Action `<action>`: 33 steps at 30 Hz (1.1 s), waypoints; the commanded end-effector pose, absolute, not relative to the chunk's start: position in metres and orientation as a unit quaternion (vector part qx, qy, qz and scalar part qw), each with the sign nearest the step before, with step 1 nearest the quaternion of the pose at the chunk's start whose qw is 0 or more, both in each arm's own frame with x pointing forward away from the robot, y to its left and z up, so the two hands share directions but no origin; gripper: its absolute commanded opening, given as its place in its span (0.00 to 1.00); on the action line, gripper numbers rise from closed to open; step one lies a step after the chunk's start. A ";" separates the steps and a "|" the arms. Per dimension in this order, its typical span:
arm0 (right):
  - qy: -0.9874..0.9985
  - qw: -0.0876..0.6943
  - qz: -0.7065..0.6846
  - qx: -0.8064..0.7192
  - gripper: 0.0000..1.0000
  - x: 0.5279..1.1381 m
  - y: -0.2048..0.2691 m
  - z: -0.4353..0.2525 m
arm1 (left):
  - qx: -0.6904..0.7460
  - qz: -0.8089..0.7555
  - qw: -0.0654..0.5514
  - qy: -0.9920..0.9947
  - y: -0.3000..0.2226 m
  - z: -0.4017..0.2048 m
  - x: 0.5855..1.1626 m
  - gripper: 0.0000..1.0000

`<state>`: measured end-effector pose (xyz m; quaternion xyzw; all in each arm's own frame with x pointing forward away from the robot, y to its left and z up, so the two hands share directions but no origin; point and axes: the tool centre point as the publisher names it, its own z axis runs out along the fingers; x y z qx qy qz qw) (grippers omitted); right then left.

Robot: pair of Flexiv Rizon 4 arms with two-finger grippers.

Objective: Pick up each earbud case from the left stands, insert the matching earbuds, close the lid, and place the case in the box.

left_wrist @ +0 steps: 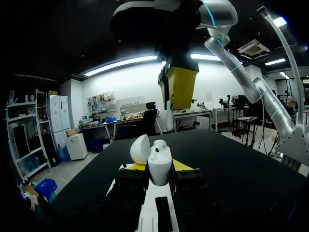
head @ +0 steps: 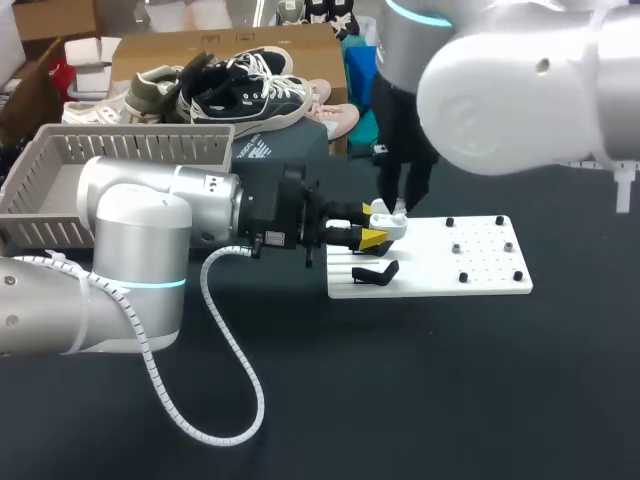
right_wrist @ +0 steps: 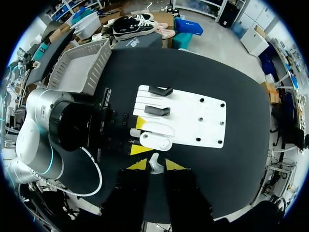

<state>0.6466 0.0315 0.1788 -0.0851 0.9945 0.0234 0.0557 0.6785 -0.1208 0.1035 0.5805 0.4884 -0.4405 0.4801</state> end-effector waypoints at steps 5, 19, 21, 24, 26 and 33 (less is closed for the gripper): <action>0.995 0.045 0.023 -0.084 0.00 0.652 0.037 0.178 | 0.579 -0.438 0.483 0.489 -0.121 0.103 0.677 0.00; 0.995 0.045 0.023 -0.084 0.00 0.652 0.037 0.178 | 0.579 -0.438 0.483 0.489 -0.121 0.103 0.677 0.00; 0.994 0.051 0.022 -0.093 0.00 0.653 0.038 0.177 | 0.579 -0.438 0.483 0.489 -0.121 0.103 0.677 0.00; 0.992 0.063 0.015 -0.111 0.00 0.654 0.041 0.177 | 0.579 -0.438 0.483 0.489 -0.121 0.103 0.677 0.00; 0.990 0.067 0.016 -0.121 0.00 0.655 0.042 0.177 | 0.579 -0.438 0.483 0.489 -0.121 0.103 0.677 0.00; 0.990 0.058 0.011 -0.130 0.00 0.656 0.044 0.175 | 0.579 -0.438 0.483 0.489 -0.121 0.103 0.677 0.00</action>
